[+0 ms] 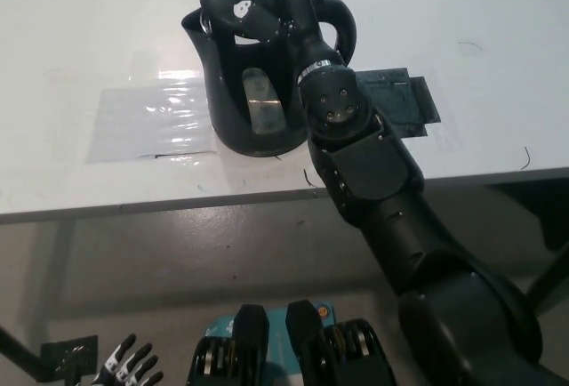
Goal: The robot uses its right hand to push down on the lid of a kettle kept in the middle of the desk to close it
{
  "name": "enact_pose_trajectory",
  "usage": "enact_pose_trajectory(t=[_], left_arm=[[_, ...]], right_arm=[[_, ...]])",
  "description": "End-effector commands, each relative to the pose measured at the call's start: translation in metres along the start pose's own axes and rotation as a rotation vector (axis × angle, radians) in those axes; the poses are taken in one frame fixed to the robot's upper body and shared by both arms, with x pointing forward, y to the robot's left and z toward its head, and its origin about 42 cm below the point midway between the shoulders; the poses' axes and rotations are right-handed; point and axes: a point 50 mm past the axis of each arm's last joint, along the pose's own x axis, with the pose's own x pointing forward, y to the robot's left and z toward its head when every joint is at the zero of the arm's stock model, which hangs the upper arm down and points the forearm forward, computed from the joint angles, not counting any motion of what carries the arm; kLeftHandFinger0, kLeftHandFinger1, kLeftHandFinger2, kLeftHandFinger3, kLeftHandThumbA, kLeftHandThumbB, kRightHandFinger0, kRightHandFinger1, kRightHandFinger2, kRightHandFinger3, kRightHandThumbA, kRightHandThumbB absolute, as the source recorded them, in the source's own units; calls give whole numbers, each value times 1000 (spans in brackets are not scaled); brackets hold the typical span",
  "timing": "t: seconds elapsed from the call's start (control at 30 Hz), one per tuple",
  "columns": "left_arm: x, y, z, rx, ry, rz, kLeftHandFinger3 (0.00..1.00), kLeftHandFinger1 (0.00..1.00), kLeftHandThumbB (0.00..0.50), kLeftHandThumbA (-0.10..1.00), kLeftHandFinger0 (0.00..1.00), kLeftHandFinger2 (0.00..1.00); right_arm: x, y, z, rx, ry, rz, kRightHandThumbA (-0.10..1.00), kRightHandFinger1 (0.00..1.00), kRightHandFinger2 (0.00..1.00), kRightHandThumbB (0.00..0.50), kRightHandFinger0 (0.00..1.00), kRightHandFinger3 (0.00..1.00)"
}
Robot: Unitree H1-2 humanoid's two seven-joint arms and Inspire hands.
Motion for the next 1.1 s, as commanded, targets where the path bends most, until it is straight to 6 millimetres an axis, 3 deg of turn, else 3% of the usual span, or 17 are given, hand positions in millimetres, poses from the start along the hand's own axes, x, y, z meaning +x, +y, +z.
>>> enact_pose_trajectory(t=[0.0, 0.07, 0.2, 0.23, 0.3, 0.37, 0.5, 0.67, 0.7, 0.77, 0.8, 0.83, 0.9, 0.97, 1.0, 1.07], left_arm=[[8, 1, 10, 44, -4, -45, 1000, 1000, 485, 1000, 1000, 1000], [9, 0, 10, 45, 7, -50, 1000, 1000, 496, 1000, 1000, 1000], [8, -2, 8, 41, 23, -60, 1000, 1000, 496, 1000, 1000, 1000], [8, -3, 6, 45, 24, -66, 1000, 1000, 486, 1000, 1000, 1000], [8, -6, 4, 46, 29, -69, 1000, 1000, 485, 1000, 1000, 1000], [9, -10, 2, 34, 37, -74, 1000, 1000, 497, 1000, 1000, 1000], [15, -13, 2, 35, 36, -70, 1000, 1000, 499, 1000, 1000, 1000], [19, -19, 2, 48, 26, -67, 1000, 1000, 500, 1000, 1000, 1000], [20, -20, 2, 49, 26, -71, 1000, 1000, 500, 1000, 1000, 1000], [21, -22, 3, 49, 26, -82, 1000, 1000, 500, 1000, 1000, 1000], [21, -23, 3, 50, 27, -85, 1000, 1000, 500, 1000, 1000, 1000], [21, -24, 3, 49, 24, -92, 1000, 1000, 500, 1000, 1000, 1000], [20, -25, 3, 50, 22, -98, 1000, 1000, 496, 1000, 1000, 1000], [21, -26, 3, 48, 21, -104, 1000, 1000, 493, 1000, 1000, 1000], [23, -27, 3, 47, 18, -103, 1000, 1000, 494, 1000, 1000, 1000], [27, -30, 4, 45, 10, -108, 1000, 1000, 493, 1000, 1000, 1000]], right_arm=[[20, 0, 44, 12, -72, -13, 131, 1000, 1000, 297, 1000, 1000], [21, 5, 48, 45, -58, 10, 123, 1000, 1000, 280, 1000, 1000], [23, 12, 50, 51, -39, 12, 104, 1000, 1000, 294, 1000, 1000], [22, 12, 48, 55, -35, 11, 114, 986, 1000, 304, 918, 1000], [21, 11, 45, 58, -30, 8, 116, 969, 1000, 304, 879, 1000], [24, 14, 51, 44, -21, 22, 127, 1000, 1000, 297, 957, 1000], [33, 13, 66, 54, -17, 25, 61, 976, 1000, 274, 917, 1000], [42, 19, 86, 59, -9, 58, 32, 1000, 1000, 223, 1000, 1000], [42, 19, 84, 65, -1, 60, 37, 960, 1000, 221, 977, 1000], [43, 20, 80, 70, 19, 61, 9, 813, 930, 215, 805, 1000], [43, 18, 80, 70, 19, 57, 7, 808, 926, 214, 798, 1000], [43, 19, 79, 87, 28, 59, -3, 875, 994, 208, 840, 1000], [42, 20, 78, 109, 40, 55, -21, 939, 1000, 198, 894, 1000], [42, 23, 78, 166, 50, 62, -54, 926, 1000, 190, 897, 1000], [43, 25, 80, 152, 43, 76, -29, 803, 966, 186, 775, 1000], [45, 26, 84, 171, 42, 79, -37, 758, 899, 180, 724, 1000]])
